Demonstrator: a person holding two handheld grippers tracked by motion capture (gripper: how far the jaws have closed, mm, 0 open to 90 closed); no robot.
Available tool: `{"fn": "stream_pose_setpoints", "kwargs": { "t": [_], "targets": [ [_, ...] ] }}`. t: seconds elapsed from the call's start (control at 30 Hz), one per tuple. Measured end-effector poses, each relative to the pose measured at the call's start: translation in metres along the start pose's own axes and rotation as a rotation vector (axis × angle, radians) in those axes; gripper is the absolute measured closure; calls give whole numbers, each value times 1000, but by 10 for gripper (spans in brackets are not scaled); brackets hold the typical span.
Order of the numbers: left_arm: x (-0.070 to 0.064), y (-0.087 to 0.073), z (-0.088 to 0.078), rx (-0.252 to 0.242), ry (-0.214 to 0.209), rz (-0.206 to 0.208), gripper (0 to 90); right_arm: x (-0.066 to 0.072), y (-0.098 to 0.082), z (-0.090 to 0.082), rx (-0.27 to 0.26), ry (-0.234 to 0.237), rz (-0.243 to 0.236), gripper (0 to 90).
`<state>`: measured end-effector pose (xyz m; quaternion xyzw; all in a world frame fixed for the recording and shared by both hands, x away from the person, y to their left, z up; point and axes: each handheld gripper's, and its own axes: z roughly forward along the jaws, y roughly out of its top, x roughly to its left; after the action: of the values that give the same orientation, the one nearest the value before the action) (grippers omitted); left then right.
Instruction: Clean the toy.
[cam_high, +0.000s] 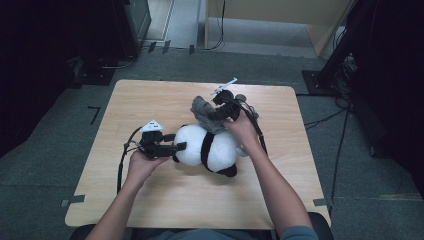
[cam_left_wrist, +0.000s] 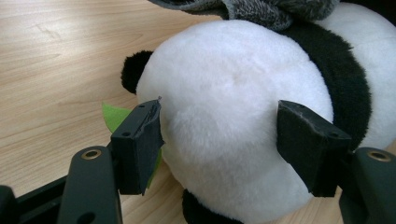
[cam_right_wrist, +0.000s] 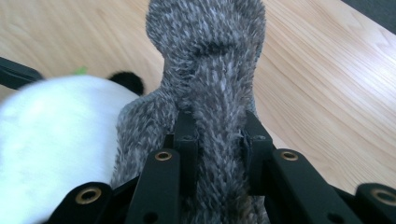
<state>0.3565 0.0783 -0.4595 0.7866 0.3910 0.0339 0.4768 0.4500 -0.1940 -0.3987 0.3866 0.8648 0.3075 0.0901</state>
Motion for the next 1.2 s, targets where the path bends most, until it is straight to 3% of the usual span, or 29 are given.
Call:
{"fn": "stream_pose_setpoints", "kwargs": {
  "t": [0.57,0.93,1.07,1.2],
  "targets": [
    [1,0,0,-1,-2,-6,316,-46,-48,-12,51,-65,104,742],
    [1,0,1,-1,-1,-5,314,-63,-70,-23,107,-114,108,745],
    [1,0,1,-1,-1,-6,313,-65,-70,-34,73,-120,125,747],
    [1,0,1,-2,2,-6,314,-59,-58,-47,16,-112,119,750]
  ]
}}
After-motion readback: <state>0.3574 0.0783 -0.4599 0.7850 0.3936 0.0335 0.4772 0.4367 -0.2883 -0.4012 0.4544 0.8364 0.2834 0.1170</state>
